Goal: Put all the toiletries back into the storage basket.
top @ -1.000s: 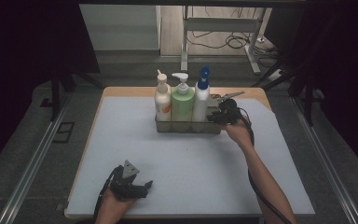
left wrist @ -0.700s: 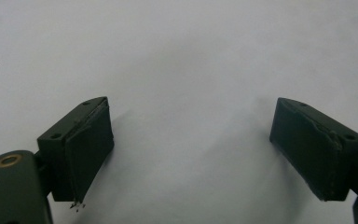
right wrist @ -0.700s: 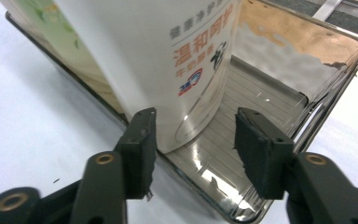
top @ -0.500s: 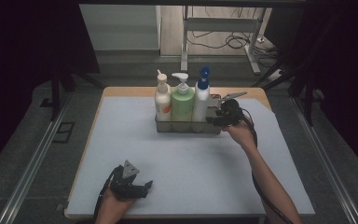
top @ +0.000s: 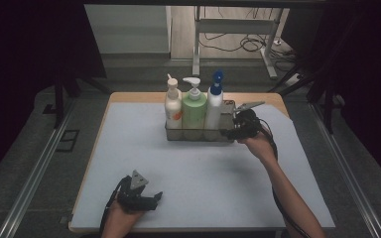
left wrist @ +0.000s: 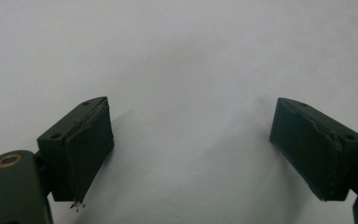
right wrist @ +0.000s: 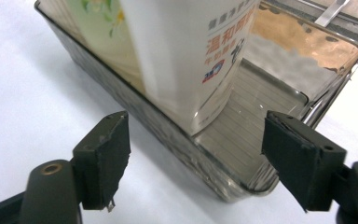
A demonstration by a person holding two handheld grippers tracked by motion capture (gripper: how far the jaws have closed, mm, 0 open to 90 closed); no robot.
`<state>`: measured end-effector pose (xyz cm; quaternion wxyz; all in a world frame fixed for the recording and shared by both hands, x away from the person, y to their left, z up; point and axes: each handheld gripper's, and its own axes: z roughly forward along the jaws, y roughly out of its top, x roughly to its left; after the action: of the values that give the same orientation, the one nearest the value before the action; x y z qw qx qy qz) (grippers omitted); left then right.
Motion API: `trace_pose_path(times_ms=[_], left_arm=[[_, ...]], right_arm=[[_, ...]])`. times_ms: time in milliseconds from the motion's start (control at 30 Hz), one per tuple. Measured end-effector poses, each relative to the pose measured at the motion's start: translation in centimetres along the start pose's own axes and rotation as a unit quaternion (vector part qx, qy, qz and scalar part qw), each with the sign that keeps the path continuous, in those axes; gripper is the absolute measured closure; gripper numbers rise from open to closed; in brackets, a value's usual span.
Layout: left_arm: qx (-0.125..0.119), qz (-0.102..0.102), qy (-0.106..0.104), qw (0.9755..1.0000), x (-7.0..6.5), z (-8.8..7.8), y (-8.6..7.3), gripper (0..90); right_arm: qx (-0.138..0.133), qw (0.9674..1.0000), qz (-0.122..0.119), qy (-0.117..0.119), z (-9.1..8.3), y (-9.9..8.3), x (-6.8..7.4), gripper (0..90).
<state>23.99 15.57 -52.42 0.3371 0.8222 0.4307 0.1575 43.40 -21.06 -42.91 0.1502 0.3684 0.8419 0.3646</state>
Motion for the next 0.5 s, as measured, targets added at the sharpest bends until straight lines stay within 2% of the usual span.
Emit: trace_pose_path(times_ms=[233, 500], left_arm=[[0.000, 0.000, 0.000, 1.0000, 0.0, 0.0, 0.0, 12.8], [0.000, 0.000, 0.000, 1.0000, 0.0, 0.0, 0.0, 12.8]], right_arm=[[-0.008, 0.9998, -0.016, 0.001, -1.3, -0.5, 0.9, 16.7], [-0.003, 0.9990, -0.042, 0.013, -3.1, -1.4, 2.0, 11.5]])
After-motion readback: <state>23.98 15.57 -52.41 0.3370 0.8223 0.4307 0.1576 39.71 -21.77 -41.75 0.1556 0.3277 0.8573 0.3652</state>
